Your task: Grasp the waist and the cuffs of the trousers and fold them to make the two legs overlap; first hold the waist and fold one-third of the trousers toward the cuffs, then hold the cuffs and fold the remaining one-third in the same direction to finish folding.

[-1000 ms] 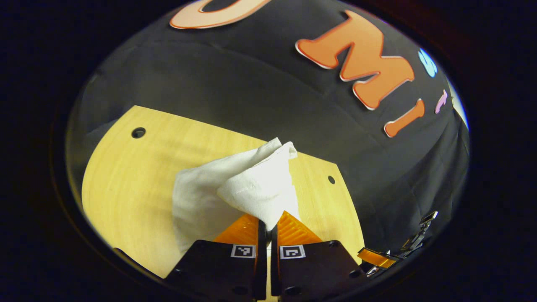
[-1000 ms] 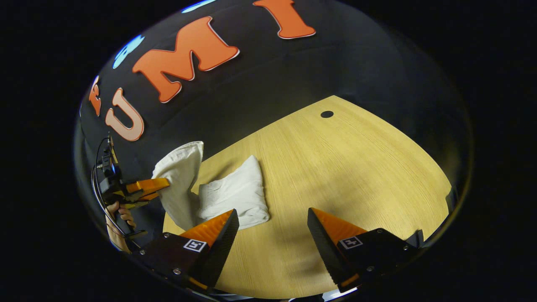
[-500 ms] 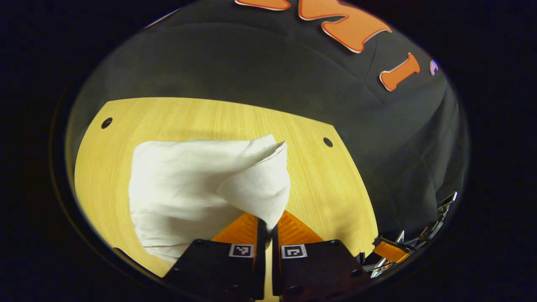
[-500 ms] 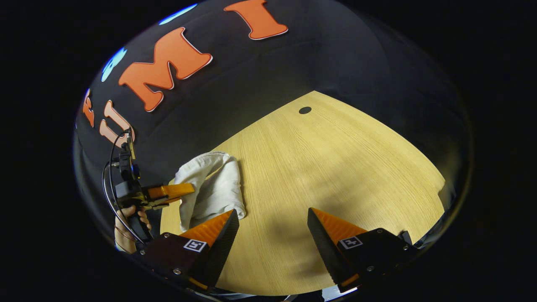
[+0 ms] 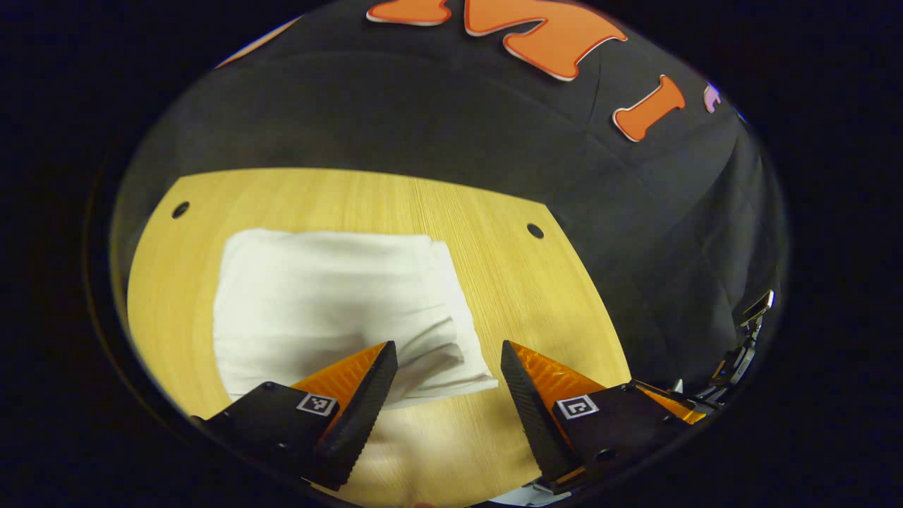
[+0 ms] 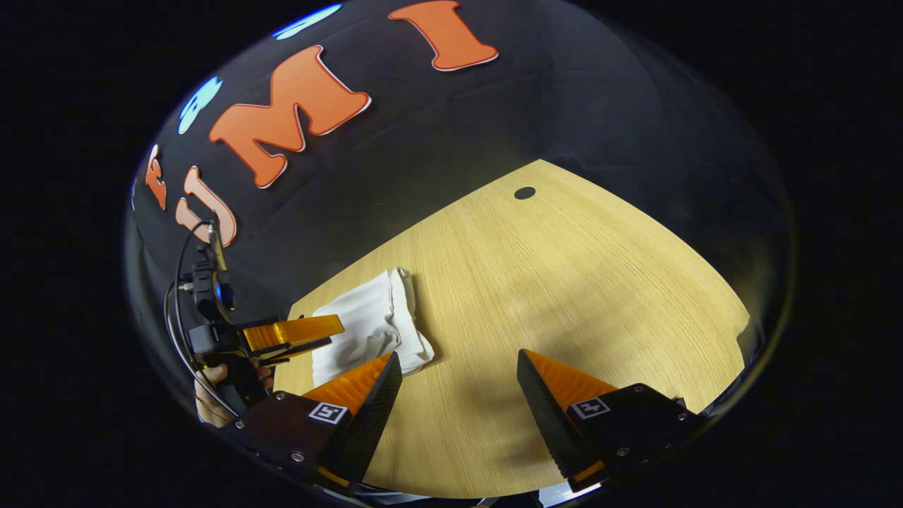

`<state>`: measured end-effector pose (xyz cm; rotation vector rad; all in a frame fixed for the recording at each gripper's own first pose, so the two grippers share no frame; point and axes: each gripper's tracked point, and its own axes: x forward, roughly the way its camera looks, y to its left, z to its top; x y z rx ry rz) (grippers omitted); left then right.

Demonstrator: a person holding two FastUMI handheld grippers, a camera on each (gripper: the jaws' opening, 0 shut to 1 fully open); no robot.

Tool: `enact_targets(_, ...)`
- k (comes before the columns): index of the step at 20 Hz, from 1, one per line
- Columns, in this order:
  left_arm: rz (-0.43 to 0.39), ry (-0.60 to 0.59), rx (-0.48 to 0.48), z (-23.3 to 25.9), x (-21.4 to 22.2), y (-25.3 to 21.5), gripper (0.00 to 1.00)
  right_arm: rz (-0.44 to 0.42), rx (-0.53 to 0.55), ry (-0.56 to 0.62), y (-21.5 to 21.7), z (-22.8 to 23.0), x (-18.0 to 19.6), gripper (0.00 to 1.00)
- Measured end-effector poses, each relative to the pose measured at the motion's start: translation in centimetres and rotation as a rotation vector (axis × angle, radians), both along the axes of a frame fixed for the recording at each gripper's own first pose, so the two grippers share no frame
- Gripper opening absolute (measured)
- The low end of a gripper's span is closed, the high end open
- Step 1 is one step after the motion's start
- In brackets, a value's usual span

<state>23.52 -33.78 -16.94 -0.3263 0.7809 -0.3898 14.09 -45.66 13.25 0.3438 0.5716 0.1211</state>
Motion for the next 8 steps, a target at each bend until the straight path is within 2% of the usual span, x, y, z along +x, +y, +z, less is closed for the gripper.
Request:
enact_targets(4,0.073,-0.165,0.031,5.6,-0.8,4.4,1.0,0.044,-0.034,-0.066,2.0,2.3,0.5,0.99)
enact_targets(7,0.149,-0.28,0.071,10.4,-1.8,8.3,0.98,0.083,-0.089,-0.143,3.5,4.8,0.9,0.99)
enact_targets(8,0.18,-0.321,0.09,11.9,-2.5,9.6,1.0,0.097,-0.107,-0.176,4.1,5.8,0.9,0.99)
